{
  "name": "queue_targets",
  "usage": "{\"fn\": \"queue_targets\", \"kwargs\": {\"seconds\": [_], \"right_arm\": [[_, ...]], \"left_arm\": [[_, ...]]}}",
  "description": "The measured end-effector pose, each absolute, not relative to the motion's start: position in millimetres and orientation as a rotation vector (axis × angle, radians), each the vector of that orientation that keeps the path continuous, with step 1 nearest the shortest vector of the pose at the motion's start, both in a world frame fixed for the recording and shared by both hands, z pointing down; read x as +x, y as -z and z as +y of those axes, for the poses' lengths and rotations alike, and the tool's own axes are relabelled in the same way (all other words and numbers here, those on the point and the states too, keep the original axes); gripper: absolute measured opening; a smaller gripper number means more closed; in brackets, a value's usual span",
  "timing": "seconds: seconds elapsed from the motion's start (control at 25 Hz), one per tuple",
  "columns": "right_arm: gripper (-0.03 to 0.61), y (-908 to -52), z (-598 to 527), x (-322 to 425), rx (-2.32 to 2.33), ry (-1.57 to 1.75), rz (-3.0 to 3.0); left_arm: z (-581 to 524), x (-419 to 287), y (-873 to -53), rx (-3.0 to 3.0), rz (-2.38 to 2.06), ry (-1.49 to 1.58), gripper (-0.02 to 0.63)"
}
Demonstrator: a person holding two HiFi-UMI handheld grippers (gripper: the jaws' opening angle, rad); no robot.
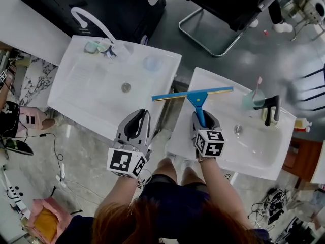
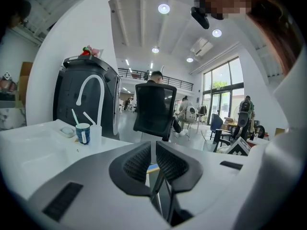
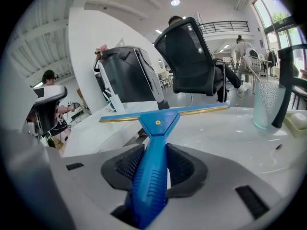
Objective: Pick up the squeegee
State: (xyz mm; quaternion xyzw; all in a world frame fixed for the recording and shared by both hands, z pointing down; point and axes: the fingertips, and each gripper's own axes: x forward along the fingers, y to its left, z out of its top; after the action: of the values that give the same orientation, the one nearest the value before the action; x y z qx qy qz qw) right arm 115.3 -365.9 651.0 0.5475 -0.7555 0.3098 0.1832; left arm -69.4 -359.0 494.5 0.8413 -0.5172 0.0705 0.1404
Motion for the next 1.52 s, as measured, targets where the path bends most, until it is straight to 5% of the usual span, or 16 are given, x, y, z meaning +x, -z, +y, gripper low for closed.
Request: {"fn": "queue_targets", "kwargs": {"seconds": [1.52], "right_arm": [[0.158, -317, -342, 208, 2.019, 0.004, -2.535]], "left_arm": [[-349, -2, -341, 2.713, -1.525, 0.066, 0.02]]}}
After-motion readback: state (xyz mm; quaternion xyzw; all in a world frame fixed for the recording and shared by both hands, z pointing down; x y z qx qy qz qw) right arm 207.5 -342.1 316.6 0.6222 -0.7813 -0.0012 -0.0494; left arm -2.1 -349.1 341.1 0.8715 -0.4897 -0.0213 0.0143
